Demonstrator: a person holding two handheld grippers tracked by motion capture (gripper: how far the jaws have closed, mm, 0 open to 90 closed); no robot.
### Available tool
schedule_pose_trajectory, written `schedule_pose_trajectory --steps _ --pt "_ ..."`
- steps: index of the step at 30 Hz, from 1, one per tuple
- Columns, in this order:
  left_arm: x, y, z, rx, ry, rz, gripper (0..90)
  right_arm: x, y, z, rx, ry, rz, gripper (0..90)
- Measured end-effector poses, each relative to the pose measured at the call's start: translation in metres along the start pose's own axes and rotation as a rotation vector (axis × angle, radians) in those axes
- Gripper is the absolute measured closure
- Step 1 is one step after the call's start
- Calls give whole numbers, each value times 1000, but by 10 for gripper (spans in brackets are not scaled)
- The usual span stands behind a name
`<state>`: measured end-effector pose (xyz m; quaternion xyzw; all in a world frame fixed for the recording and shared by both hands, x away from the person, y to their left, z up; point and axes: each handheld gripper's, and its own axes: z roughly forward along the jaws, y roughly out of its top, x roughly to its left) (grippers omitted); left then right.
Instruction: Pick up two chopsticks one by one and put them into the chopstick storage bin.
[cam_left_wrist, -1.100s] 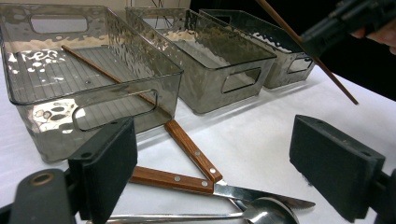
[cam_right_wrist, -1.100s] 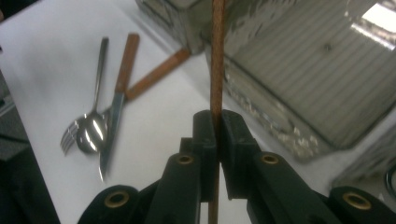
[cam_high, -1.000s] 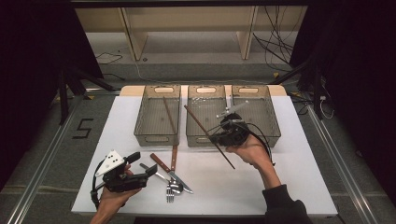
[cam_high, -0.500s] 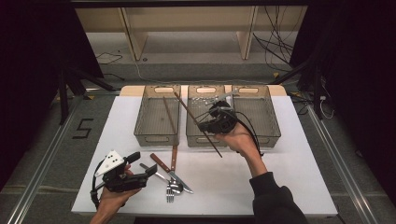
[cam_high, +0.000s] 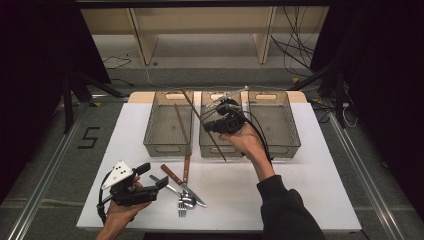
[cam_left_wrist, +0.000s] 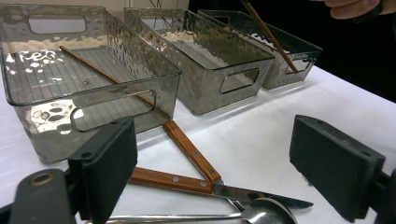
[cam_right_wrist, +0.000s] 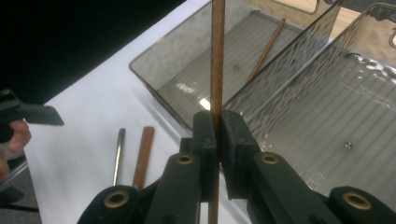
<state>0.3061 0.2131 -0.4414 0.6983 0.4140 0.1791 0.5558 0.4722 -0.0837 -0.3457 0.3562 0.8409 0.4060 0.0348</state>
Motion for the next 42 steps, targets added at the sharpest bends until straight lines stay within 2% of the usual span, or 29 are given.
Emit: schedule_pose_trajectory --steps 8,21,26,37,42 --pt "0 0 0 2 -2 0 144 -4 15 15 -35 16 60 855" --pt "1 0 -1 1 -4 0 144 -8 42 49 -35 -10 129 855" --pt "1 0 -1 1 -6 1 144 -6 49 58 -39 -23 132 855" --pt "1 1 -1 -3 -10 -4 144 -2 64 77 -56 -21 160 855" --pt "1 1 -2 -3 -12 -3 144 -3 69 85 -53 -43 169 855"
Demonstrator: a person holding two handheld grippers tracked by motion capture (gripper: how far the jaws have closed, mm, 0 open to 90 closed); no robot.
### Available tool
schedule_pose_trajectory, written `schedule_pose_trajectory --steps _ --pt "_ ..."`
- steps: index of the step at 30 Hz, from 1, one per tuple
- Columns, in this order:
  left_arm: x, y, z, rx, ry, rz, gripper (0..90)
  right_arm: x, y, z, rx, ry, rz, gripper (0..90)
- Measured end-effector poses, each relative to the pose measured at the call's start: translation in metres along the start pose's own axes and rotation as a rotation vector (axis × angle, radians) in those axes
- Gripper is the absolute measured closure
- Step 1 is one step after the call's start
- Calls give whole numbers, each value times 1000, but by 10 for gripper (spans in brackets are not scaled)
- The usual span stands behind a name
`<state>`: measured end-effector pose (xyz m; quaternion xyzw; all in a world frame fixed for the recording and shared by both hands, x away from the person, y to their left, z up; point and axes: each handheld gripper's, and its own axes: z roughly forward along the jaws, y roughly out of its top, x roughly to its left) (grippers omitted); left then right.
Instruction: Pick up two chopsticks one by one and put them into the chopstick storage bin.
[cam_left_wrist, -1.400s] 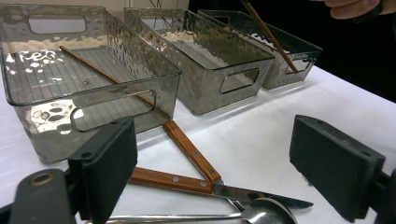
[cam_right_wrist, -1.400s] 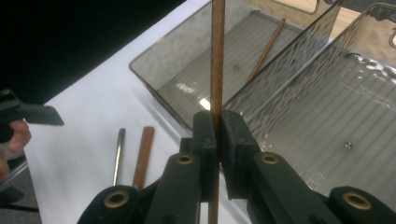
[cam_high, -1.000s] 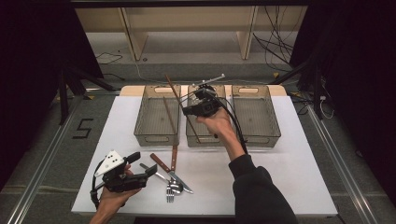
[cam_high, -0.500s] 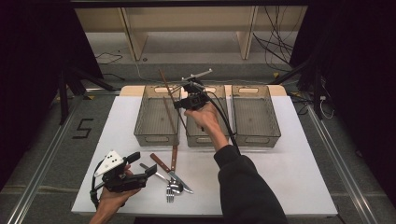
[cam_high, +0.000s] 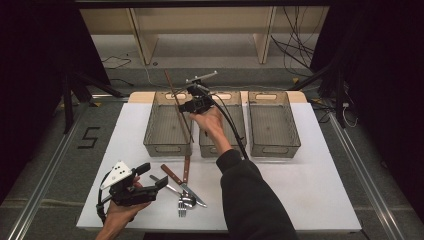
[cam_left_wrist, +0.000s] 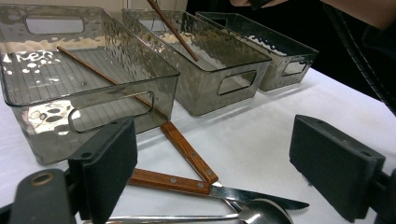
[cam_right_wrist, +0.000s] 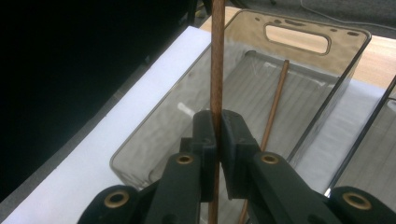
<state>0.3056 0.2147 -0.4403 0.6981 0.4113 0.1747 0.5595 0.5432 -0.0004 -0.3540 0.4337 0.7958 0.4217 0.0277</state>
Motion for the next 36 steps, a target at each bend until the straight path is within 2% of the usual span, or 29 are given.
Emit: schedule_pose_trajectory --steps 15,21,36 --pt "0 0 0 -4 -4 -3 144 6 8 18 -4 -6 5 855" --pt "-1 1 0 -3 -6 1 144 5 5 26 2 -27 6 855" --pt "-1 1 0 -5 -6 2 144 6 -1 39 30 -43 1 853"
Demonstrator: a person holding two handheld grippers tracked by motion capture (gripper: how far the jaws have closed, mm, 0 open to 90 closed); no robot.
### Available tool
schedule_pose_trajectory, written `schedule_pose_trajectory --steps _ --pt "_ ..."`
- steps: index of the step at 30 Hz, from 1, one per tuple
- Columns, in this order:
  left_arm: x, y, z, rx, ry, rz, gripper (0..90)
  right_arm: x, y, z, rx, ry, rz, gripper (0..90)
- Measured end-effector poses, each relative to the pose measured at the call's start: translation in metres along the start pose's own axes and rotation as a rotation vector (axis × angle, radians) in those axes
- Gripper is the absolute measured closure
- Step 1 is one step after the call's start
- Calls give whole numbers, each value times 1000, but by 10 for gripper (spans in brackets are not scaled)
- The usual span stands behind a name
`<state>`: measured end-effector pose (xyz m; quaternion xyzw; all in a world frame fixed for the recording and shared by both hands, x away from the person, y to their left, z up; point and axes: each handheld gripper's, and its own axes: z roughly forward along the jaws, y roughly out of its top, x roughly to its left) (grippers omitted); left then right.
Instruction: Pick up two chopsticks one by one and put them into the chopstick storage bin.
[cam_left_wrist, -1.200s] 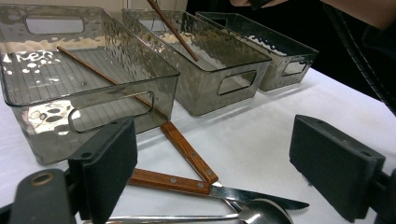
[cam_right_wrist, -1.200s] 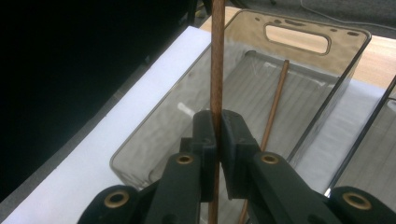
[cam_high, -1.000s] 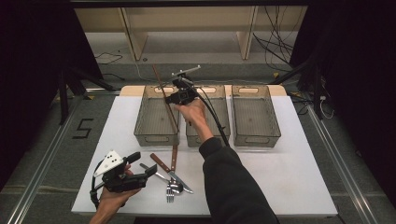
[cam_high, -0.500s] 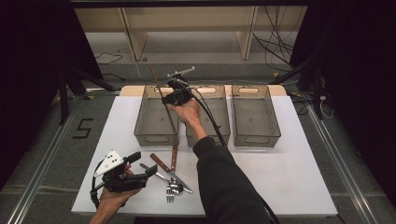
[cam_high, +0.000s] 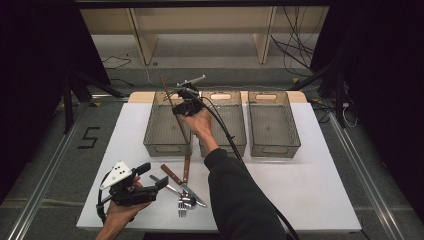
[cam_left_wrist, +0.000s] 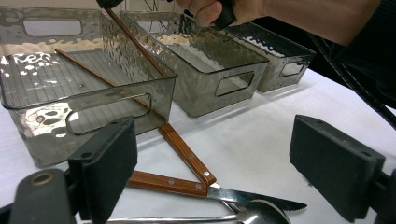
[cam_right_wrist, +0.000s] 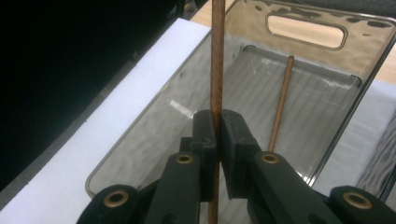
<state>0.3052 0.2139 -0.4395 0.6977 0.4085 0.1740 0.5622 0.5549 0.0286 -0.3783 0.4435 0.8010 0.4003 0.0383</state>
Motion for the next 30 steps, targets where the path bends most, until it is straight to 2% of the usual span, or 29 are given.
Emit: schedule_pose_trajectory --steps 8,10,14,20,30 --pt "0 0 0 0 -1 3 144 -1 -4 7 25 -16 11 843" --pt "0 0 0 0 -1 1 144 -2 -5 9 40 -25 18 768" --pt "0 0 0 0 0 1 144 -2 -5 7 38 -26 20 719" --pt "0 0 0 2 2 3 144 -3 -3 -8 9 3 22 607" --pt "1 -1 0 5 7 0 144 -12 -14 -44 -9 25 -33 405"
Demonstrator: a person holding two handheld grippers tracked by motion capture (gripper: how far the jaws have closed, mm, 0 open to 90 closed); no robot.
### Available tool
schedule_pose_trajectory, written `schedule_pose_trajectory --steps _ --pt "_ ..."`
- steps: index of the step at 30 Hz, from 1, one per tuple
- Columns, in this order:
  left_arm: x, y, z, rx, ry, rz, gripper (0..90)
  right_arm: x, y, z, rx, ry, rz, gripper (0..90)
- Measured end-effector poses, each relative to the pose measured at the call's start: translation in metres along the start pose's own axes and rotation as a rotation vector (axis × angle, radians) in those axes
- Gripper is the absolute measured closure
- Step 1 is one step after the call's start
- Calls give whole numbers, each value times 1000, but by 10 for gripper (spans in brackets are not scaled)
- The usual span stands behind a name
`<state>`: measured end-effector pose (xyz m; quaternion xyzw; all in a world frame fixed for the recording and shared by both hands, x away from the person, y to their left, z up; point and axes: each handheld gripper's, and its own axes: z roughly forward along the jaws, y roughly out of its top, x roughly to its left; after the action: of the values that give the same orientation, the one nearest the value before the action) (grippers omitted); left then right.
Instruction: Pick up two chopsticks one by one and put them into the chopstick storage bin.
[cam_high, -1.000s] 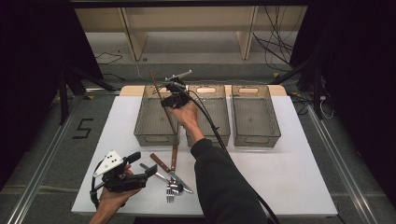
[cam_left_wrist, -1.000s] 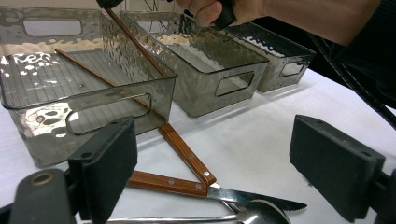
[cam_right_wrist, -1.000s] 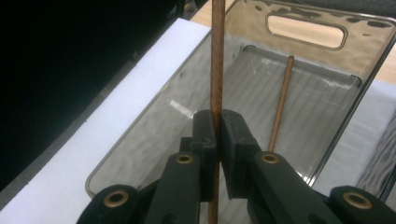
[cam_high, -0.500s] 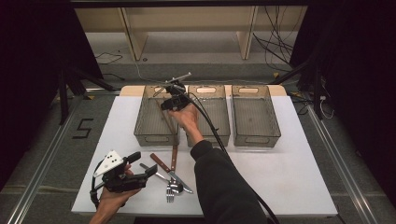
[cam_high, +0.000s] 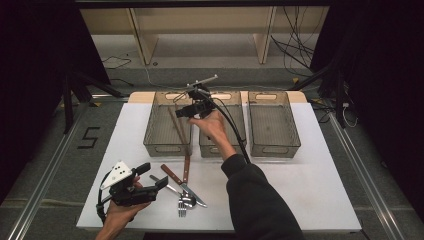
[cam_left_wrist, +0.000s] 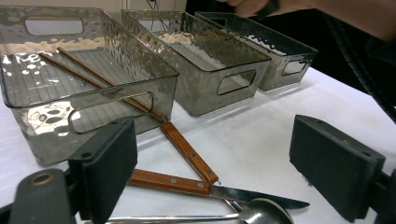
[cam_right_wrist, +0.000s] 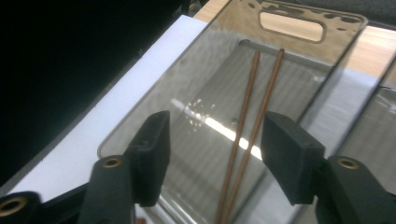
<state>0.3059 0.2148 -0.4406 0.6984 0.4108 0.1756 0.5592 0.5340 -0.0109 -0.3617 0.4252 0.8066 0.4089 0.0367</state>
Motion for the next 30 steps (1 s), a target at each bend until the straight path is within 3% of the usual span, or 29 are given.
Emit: schedule_pose_trajectory --steps 6,17,30 --pt "0 0 1 8 4 4 144 -8 -15 -29 -27 3 -19 356" --pt "3 -1 2 13 12 -4 144 -10 -52 -72 -63 25 -71 323" --pt "3 -1 2 17 15 -3 144 -22 -104 -120 -153 16 -62 290"
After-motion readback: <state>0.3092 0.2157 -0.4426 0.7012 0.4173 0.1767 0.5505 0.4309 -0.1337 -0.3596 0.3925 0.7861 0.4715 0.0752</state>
